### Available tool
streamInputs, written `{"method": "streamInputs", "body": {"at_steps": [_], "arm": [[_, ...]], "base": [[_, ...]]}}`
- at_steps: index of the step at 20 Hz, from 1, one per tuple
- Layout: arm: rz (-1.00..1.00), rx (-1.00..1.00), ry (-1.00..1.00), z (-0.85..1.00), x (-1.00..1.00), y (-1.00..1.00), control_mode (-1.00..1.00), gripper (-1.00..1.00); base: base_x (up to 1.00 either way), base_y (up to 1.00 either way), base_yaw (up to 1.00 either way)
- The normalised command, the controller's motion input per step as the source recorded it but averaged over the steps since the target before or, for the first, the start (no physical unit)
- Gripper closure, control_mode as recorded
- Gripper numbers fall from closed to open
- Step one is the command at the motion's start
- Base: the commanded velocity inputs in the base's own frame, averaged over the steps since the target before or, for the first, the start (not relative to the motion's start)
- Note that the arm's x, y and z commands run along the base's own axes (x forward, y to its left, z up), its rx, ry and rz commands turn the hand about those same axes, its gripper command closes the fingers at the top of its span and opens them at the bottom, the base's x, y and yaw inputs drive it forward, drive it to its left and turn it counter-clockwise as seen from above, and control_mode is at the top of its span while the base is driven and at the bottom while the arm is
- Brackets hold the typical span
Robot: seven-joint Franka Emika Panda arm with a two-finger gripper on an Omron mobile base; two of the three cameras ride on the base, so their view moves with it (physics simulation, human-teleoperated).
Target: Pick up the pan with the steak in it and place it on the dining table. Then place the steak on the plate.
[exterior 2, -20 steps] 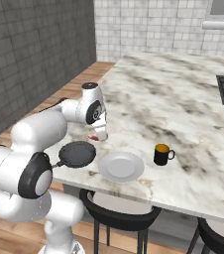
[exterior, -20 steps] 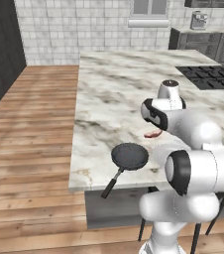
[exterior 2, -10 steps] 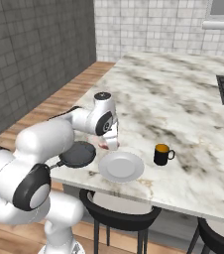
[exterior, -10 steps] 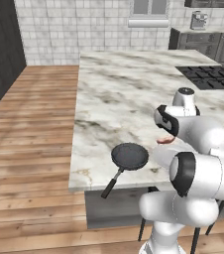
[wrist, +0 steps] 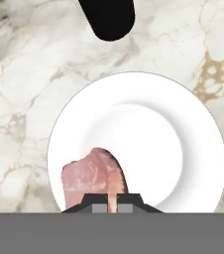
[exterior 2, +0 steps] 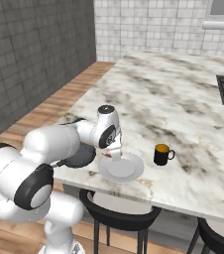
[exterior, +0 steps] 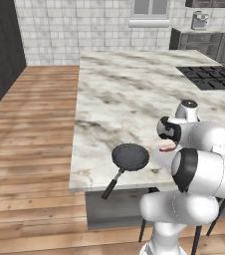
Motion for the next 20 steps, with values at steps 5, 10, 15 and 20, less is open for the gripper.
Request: {"method": "streamInputs", "body": {"at_steps": [5,10,15,20], "arm": [[0.0,0.0,-0.07,-0.58,-0.03,-0.23,-1.0,1.0],[0.03,-0.01,-0.12,-0.46,-0.05,-0.39,-1.0,1.0],[0.02,-0.01,-0.11,-0.26,-0.1,-0.18,-1.0,1.0],[0.0,0.0,0.0,0.04,0.01,0.0,-1.0,-1.0]], "base": [[0.0,0.0,0.0],[0.0,0.0,0.0],[0.0,0.0,0.0],[0.0,0.0,0.0]]}}
